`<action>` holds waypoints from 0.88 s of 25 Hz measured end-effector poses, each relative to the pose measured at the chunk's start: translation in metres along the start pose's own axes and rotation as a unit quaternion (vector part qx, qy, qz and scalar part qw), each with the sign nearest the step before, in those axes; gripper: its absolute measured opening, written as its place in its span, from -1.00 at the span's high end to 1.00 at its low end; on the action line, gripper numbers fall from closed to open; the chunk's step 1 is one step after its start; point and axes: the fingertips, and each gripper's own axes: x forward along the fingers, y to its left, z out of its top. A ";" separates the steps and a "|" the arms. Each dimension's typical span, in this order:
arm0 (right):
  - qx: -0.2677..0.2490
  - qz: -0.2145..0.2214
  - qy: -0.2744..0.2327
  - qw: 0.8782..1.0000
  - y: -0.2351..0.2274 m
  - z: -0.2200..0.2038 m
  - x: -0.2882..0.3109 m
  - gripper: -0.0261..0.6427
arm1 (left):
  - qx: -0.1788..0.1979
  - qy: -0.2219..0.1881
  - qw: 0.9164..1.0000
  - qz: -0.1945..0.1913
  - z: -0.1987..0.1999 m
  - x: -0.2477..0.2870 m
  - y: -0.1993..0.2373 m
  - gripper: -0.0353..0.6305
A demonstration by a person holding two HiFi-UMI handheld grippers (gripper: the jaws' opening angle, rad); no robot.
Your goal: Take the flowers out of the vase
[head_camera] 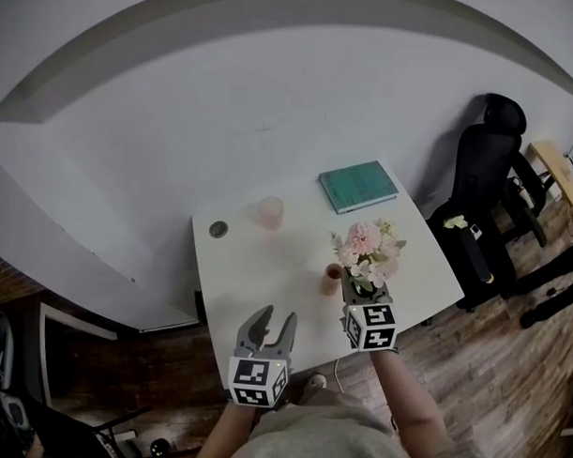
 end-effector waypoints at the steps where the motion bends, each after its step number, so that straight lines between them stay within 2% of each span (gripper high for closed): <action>1: -0.003 -0.004 -0.004 1.000 0.001 0.003 -0.003 0.74 | 0.001 -0.002 1.000 -0.001 0.000 -0.005 0.000 0.36; 22: -0.046 -0.069 -0.082 0.993 0.028 0.067 -0.073 0.74 | 0.018 -0.008 0.999 -0.035 -0.007 -0.087 -0.006 0.39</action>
